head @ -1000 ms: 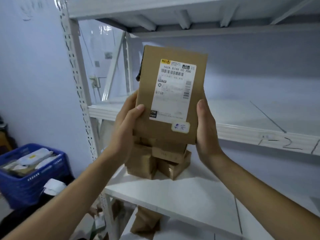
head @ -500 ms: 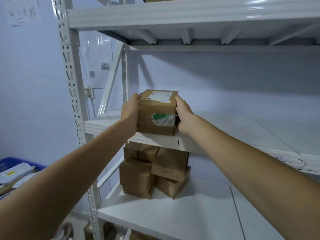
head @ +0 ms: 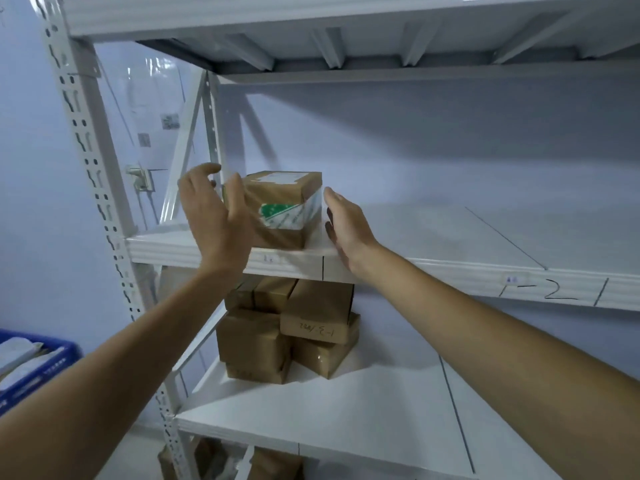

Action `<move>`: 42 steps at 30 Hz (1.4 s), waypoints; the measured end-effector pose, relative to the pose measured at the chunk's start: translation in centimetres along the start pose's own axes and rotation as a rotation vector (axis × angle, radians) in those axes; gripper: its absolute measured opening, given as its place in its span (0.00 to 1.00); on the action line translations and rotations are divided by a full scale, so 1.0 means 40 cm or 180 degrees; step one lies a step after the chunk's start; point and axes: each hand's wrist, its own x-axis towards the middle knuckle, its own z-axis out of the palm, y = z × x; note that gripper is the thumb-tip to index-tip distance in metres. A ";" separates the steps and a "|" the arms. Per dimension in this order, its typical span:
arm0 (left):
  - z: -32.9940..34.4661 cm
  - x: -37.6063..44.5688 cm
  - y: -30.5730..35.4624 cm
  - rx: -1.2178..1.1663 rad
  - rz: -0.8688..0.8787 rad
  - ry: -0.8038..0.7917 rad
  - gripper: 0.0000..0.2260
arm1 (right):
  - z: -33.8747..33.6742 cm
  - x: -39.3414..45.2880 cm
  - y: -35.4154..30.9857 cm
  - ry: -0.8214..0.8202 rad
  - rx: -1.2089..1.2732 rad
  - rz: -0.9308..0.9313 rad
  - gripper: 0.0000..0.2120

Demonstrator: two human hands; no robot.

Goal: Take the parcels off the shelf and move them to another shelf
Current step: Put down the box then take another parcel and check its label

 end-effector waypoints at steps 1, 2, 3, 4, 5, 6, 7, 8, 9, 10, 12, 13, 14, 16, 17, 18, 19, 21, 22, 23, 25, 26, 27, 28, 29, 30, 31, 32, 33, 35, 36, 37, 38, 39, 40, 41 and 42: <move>-0.005 -0.043 0.022 -0.0031 0.0312 -0.0061 0.16 | -0.015 -0.038 0.010 0.0039 -0.0137 -0.0288 0.22; -0.010 -0.090 0.041 -0.0038 0.0625 -0.0211 0.13 | -0.032 -0.083 0.022 0.0051 -0.0215 -0.0550 0.22; -0.014 -0.142 0.054 -0.0052 0.0901 -0.0412 0.10 | -0.048 -0.133 0.036 0.0026 -0.0264 -0.0736 0.22; -0.015 -0.194 0.063 -0.0066 0.1124 -0.0668 0.07 | -0.066 -0.180 0.056 0.0003 -0.0311 -0.0842 0.22; -0.011 -0.246 0.069 -0.0063 0.1296 -0.0988 0.05 | -0.087 -0.222 0.081 -0.0018 -0.0384 -0.0861 0.21; -0.004 -0.298 0.074 -0.0007 0.1423 -0.1329 0.04 | -0.113 -0.261 0.110 -0.0044 -0.0467 -0.0837 0.19; 0.008 -0.349 0.073 0.0092 0.1502 -0.1640 0.04 | -0.142 -0.298 0.141 -0.0080 -0.0555 -0.0793 0.18; 0.022 -0.397 0.065 0.0209 0.1531 -0.1920 0.04 | -0.175 -0.330 0.173 -0.0113 -0.0638 -0.0715 0.17; 0.037 -0.445 0.058 0.0309 0.1489 -0.2190 0.03 | -0.213 -0.360 0.207 -0.0131 -0.0733 -0.0594 0.16; 0.052 -0.493 0.051 0.0379 0.1386 -0.2465 0.04 | -0.254 -0.389 0.240 -0.0129 -0.0835 -0.0460 0.16; 0.086 -0.591 0.032 0.0400 0.1138 -0.2937 0.05 | -0.343 -0.442 0.301 -0.0104 -0.1030 -0.0146 0.17; 0.108 -0.642 0.027 0.0357 0.0937 -0.3101 0.05 | -0.389 -0.467 0.330 -0.0099 -0.1118 0.0016 0.17; 0.132 -0.691 0.027 0.0288 0.0651 -0.3251 0.05 | -0.435 -0.490 0.357 -0.0104 -0.1195 0.0168 0.18; 0.200 -0.784 0.048 0.0116 0.0016 -0.3491 0.13 | -0.542 -0.530 0.398 -0.0111 -0.1376 0.0427 0.20; 0.235 -0.825 0.058 0.0052 -0.0226 -0.3604 0.16 | -0.597 -0.545 0.418 -0.0091 -0.1457 0.0514 0.19; 0.271 -0.867 0.071 0.0020 -0.0370 -0.3713 0.18 | -0.655 -0.558 0.435 -0.0053 -0.1517 0.0582 0.18; 0.309 -0.910 0.085 0.0037 -0.0445 -0.3794 0.17 | -0.714 -0.571 0.446 -0.0014 -0.1588 0.0642 0.18; 0.389 -0.993 0.121 0.0085 -0.0613 -0.3869 0.12 | -0.844 -0.591 0.471 0.0080 -0.1716 0.0724 0.18; 0.432 -1.034 0.142 0.0080 -0.0707 -0.3891 0.10 | -0.915 -0.597 0.486 0.0159 -0.1767 0.0754 0.18; 0.473 -1.076 0.165 0.0083 -0.0780 -0.3905 0.08 | -0.987 -0.606 0.499 0.0213 -0.1839 0.0781 0.18; 0.560 -1.163 0.216 0.0093 -0.0863 -0.3903 0.06 | -1.137 -0.626 0.527 0.0267 -0.2061 0.0818 0.20; 0.602 -1.203 0.241 0.0066 -0.0909 -0.3893 0.06 | -1.211 -0.631 0.538 0.0282 -0.2101 0.0839 0.21; 0.643 -1.243 0.268 0.0039 -0.0969 -0.3872 0.07 | -1.282 -0.637 0.545 0.0298 -0.2086 0.0873 0.22; 0.682 -1.283 0.295 0.0042 -0.1006 -0.3859 0.07 | -1.348 -0.642 0.556 0.0320 -0.2073 0.0912 0.22; 0.721 -1.319 0.319 0.0062 -0.1033 -0.3884 0.07 | -1.408 -0.646 0.568 0.0333 -0.2094 0.0943 0.23; 0.760 -1.353 0.341 0.0099 -0.1048 -0.3932 0.06 | -1.464 -0.648 0.578 0.0386 -0.2087 0.0961 0.23; 0.798 -1.384 0.366 0.0128 -0.1053 -0.3981 0.06 | -1.512 -0.653 0.585 0.0467 -0.2119 0.0991 0.23; 0.835 -1.410 0.391 0.0160 -0.1046 -0.4005 0.07 | -1.555 -0.656 0.592 0.0543 -0.2179 0.1025 0.23; 0.868 -1.433 0.411 0.0219 -0.1051 -0.4014 0.08 | -1.591 -0.657 0.604 0.0579 -0.2277 0.1045 0.22; 0.932 -1.469 0.439 0.0319 -0.1124 -0.4017 0.08 | -1.654 -0.646 0.621 0.0509 -0.2474 0.1004 0.22; 0.960 -1.483 0.449 0.0375 -0.1156 -0.4010 0.08 | -1.677 -0.639 0.632 0.0453 -0.2587 0.0992 0.22; 0.983 -1.495 0.455 0.0457 -0.1162 -0.4024 0.09 | -1.696 -0.632 0.645 0.0423 -0.2748 0.0963 0.23; 1.003 -1.506 0.456 0.0546 -0.1149 -0.4055 0.09 | -1.710 -0.622 0.659 0.0413 -0.2990 0.0878 0.23; 1.021 -1.514 0.456 0.0628 -0.1151 -0.4082 0.09 | -1.721 -0.609 0.671 0.0389 -0.3324 0.0786 0.25; 1.039 -1.521 0.455 0.0693 -0.1173 -0.4097 0.10 | -1.728 -0.594 0.684 0.0343 -0.3658 0.0805 0.29; 1.055 -1.526 0.453 0.0741 -0.1210 -0.4105 0.10 | -1.734 -0.579 0.694 0.0280 -0.3891 0.0993 0.35; 1.068 -1.533 0.449 0.0783 -0.1250 -0.4112 0.10 | -1.739 -0.566 0.704 0.0168 -0.3994 0.1324 0.41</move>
